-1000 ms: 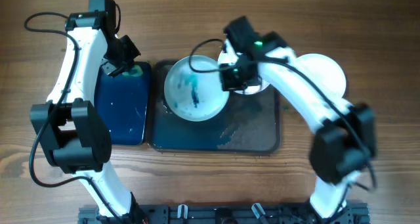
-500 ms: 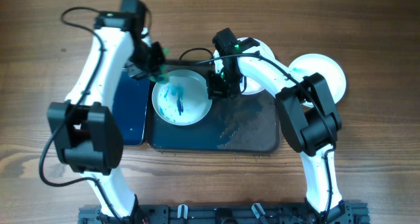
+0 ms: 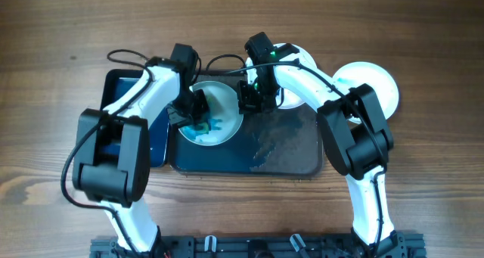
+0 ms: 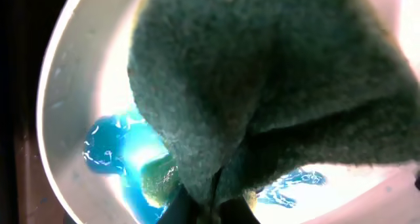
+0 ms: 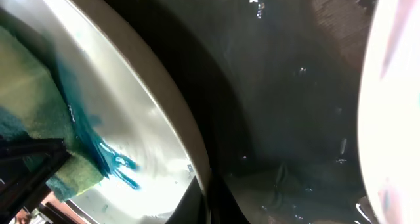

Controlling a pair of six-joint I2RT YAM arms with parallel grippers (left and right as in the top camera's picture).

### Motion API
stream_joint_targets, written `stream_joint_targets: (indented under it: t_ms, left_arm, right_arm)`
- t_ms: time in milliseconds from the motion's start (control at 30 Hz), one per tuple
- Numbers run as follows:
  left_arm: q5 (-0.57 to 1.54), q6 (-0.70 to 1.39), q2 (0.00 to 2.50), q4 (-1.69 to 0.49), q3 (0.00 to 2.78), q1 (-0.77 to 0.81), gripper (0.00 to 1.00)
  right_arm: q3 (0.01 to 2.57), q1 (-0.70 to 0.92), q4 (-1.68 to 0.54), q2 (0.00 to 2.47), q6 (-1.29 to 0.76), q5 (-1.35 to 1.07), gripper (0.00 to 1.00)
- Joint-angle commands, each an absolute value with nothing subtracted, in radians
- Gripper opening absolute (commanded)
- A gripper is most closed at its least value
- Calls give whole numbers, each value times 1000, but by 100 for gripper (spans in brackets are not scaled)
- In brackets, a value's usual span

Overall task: Clean dirty plates on tray and stack at the side
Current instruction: 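Scrub held plate with left-held sponge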

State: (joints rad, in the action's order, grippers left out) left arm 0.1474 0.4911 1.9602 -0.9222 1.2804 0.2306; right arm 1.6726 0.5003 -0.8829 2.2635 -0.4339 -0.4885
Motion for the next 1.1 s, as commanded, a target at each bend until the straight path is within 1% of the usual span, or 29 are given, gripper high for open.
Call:
stream_joint_targets:
  t_ms: [0, 67, 100, 133, 200, 333, 433, 533, 633, 700, 733, 800, 900, 933, 967, 1000, 1067]
  left_arm:
    - [265, 506, 1980, -846, 1183, 266, 4]
    - [449, 361, 1980, -777, 1180, 299, 4]
    - [503, 322, 1980, -753, 1180, 313, 4]
    - [528, 310, 1980, -725, 1180, 328, 4]
    - [506, 316, 1980, -683, 1180, 344, 4]
    - [322, 419, 1980, -633, 1180, 335, 4]
    - [21, 566, 1980, -583, 1180, 302, 4]
    - [-167, 688, 1980, -605, 1180, 278, 4]
    - [-289, 770, 1980, -677, 1180, 270, 4]
    - [-304, 772, 1980, -712, 1180, 270, 4]
    - [-277, 770, 1980, -719, 1180, 271, 4]
    - [-80, 715, 1980, -718, 1180, 273, 4]
    - [467, 464, 1980, -650, 1180, 275, 4]
    - [581, 409, 1980, -614, 1180, 276, 4]
    - [633, 395, 1980, -582, 1180, 276, 4]
    - [638, 396, 1980, -548, 1180, 276, 4]
    - [585, 398, 1980, -491, 1180, 276, 4]
  right_arm:
    - [1689, 494, -879, 2293, -447, -500, 4]
    - [1689, 494, -878, 2293, -448, -500, 4]
    - [1689, 494, -878, 2293, -448, -500, 4]
    - [1689, 494, -879, 2293, -447, -502, 4]
    - [1689, 494, -880, 2293, -445, -503, 4]
    - [1689, 494, -881, 2293, -445, -503, 4]
    - [1689, 494, -880, 2293, -445, -503, 4]
    - [1689, 494, -881, 2293, -445, -503, 4]
    - [1689, 494, -881, 2293, -445, -503, 4]
    - [1689, 494, -879, 2293, -445, -503, 4]
    - [1689, 494, -878, 2293, -445, -503, 4]
    - [1689, 494, -877, 2293, -446, -503, 4]
    - [1689, 494, -876, 2293, -446, -503, 4]
    - [1689, 494, -876, 2293, -446, -503, 4]
    - [1689, 494, -877, 2293, -446, -503, 4]
    - [1689, 494, -878, 2293, -446, -503, 4]
    - [1689, 494, -880, 2293, -445, -503, 4]
